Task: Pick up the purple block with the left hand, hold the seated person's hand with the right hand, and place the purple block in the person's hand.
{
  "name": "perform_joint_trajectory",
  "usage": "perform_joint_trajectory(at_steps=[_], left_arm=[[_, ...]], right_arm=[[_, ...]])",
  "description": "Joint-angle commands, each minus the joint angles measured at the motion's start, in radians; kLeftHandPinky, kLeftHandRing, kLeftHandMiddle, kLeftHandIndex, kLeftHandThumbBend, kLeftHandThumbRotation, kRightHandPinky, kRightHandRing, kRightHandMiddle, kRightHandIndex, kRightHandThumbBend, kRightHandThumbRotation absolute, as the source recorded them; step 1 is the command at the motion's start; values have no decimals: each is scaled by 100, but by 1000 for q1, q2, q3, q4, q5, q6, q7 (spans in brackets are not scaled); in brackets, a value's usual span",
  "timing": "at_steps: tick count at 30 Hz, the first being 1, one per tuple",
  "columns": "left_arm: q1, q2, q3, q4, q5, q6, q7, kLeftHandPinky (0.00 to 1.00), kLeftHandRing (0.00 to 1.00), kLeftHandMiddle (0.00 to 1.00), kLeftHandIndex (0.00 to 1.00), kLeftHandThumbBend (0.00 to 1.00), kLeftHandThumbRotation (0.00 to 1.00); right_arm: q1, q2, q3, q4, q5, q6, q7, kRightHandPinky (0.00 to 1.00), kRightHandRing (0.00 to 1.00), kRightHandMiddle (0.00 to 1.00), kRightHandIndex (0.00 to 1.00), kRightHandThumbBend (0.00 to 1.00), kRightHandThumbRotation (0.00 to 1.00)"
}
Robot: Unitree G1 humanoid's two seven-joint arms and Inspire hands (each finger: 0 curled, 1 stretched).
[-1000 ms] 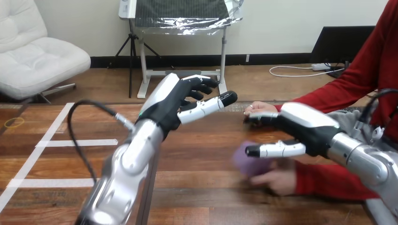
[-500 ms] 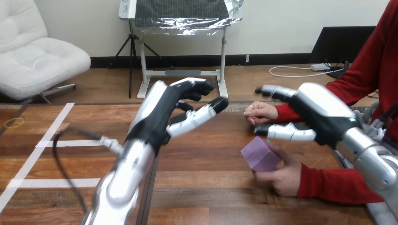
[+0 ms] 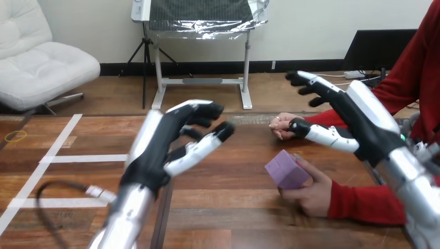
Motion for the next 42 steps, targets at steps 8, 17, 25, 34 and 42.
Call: perform_joint_trajectory(at_steps=[8,17,25,34,42], left_arm=[[96,-5,93,-146,-112,-143,18,58,68,69,65,60,61],[159,1,135,-182,-155,-234,12,57,67,67,62,55,57],[210,-4,159,-217,-185,-272,5,53,64,66,61,49,49],[279,-23,160,-268,-236,-277,-6,50,66,67,63,41,48],[313,-63,141,-242,-264,-350,0,52,68,71,70,39,67]], right_arm=[[145,119,-36,-141,180,-117,22,77,86,88,89,94,100],[267,208,-21,-217,242,-154,30,81,86,88,89,99,100],[351,300,13,-222,333,-218,73,82,87,88,89,98,100],[417,331,29,-229,354,-259,139,83,86,88,91,95,100],[456,328,25,-237,360,-273,189,83,86,88,90,93,100]])
